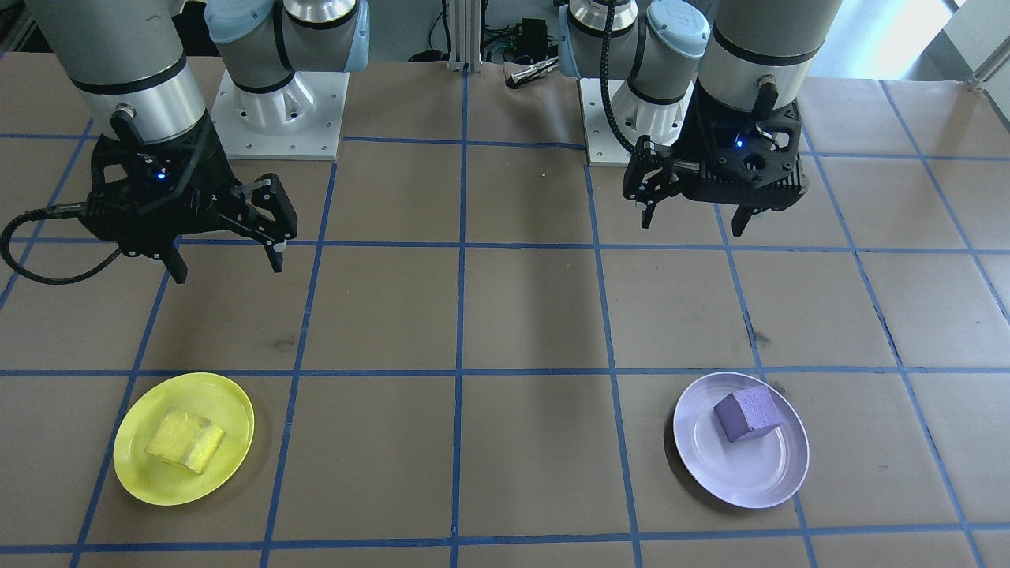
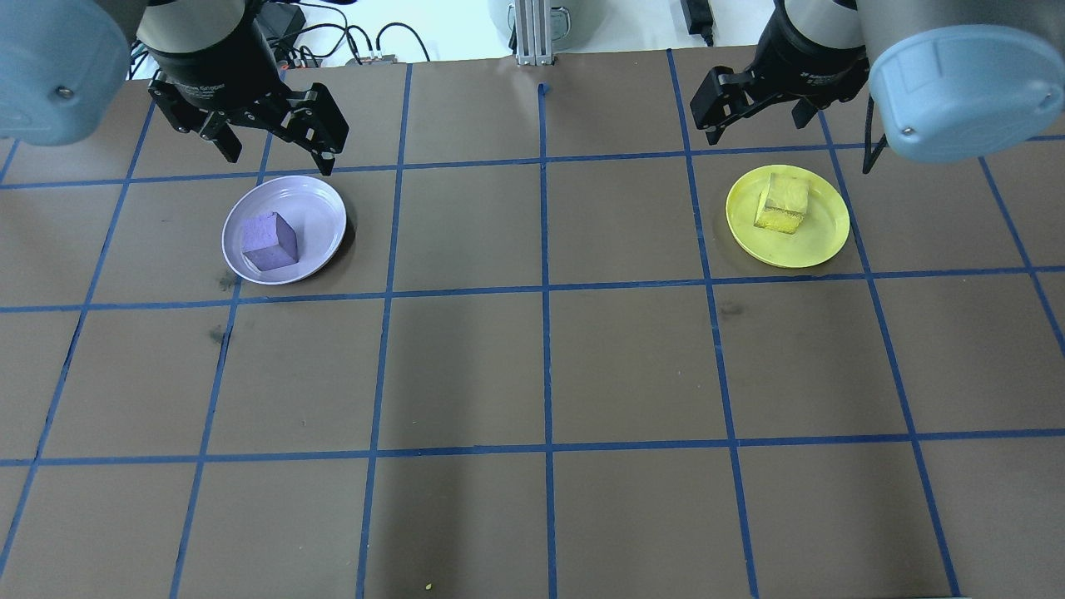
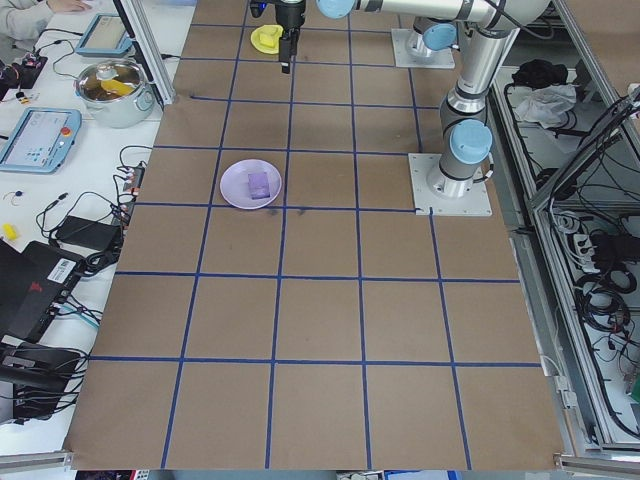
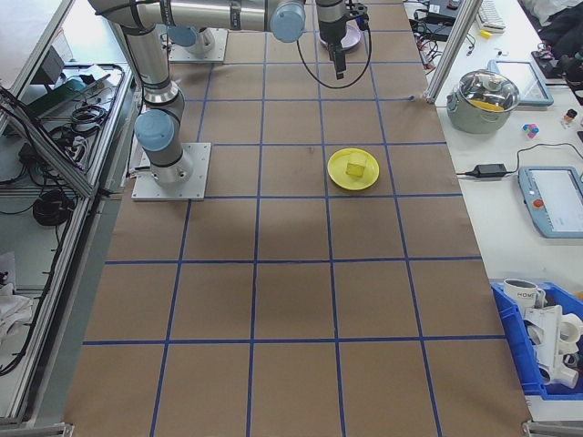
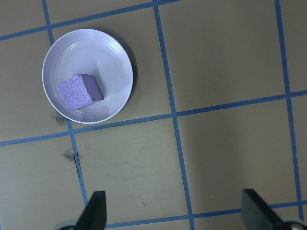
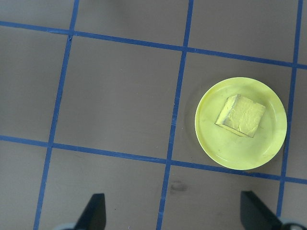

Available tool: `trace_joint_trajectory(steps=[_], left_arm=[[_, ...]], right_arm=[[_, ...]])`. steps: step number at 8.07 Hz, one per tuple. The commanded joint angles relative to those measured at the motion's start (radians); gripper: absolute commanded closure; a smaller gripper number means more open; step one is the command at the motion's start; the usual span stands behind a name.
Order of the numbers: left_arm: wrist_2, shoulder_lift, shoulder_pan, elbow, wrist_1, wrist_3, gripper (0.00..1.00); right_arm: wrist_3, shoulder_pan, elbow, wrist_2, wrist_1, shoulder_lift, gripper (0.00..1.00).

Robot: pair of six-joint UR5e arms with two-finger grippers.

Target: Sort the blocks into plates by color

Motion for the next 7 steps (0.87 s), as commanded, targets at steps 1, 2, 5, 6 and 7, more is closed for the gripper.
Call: trace_joint_trajectory(steps=[1, 2, 5, 6, 7], left_arm=[[0.000, 0.000, 0.001, 0.000, 0.000, 0.000, 0.00], [0.001, 0.000, 0.000, 0.000, 0.000, 0.000, 0.00], [0.001, 0.002, 0.000, 0.000, 0.000, 0.000, 0.00], [0.001, 0.002, 0.000, 0.000, 0.000, 0.000, 0.00], [0.001, 0.002, 0.000, 0.000, 0.000, 0.000, 0.00]], right_arm=[[0.000, 0.000, 0.003, 0.000, 0.007, -0.001, 0.00], [0.000, 0.002, 0.004, 0.001, 0.008, 0.001, 0.00], [0.000, 0.002, 0.021, 0.003, 0.004, 0.002, 0.00], [0.002, 0.003, 0.021, -0.008, 0.004, 0.002, 0.00], [0.002, 0.003, 0.021, -0.011, 0.002, 0.002, 0.00]])
